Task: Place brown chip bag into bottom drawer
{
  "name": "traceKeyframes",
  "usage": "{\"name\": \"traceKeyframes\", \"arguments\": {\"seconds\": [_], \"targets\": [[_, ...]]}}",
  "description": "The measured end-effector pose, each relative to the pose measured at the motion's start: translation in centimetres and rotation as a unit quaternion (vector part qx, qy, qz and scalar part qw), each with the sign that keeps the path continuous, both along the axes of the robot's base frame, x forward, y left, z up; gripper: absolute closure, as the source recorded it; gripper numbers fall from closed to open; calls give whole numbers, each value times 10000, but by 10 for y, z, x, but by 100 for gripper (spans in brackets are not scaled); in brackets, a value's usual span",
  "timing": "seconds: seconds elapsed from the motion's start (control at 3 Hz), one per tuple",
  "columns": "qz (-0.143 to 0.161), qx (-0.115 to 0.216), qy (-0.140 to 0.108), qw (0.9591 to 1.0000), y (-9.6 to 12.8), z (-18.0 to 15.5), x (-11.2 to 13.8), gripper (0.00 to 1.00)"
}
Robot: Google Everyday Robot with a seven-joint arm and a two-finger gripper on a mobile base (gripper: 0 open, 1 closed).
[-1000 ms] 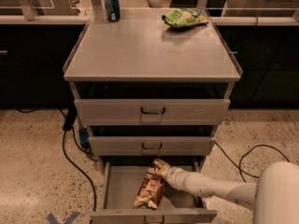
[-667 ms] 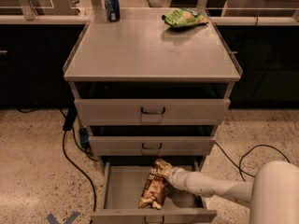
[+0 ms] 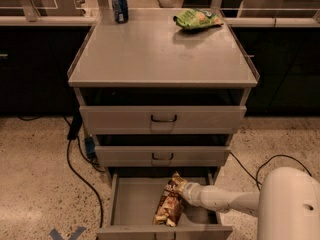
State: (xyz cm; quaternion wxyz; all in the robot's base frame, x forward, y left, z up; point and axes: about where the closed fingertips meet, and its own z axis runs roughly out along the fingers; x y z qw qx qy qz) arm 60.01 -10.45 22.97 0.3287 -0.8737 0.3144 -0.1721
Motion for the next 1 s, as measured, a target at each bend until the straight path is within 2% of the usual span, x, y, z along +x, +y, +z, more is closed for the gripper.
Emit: {"name": "traceKeyframes", "arguments": {"seconds": [0.33, 0.67, 1.0], "targets": [[-38, -50, 75, 10000, -4, -6, -2, 100], [-40, -53, 80, 9999, -4, -6, -2, 83], [-40, -53, 80, 9999, -4, -6, -2, 59]]}}
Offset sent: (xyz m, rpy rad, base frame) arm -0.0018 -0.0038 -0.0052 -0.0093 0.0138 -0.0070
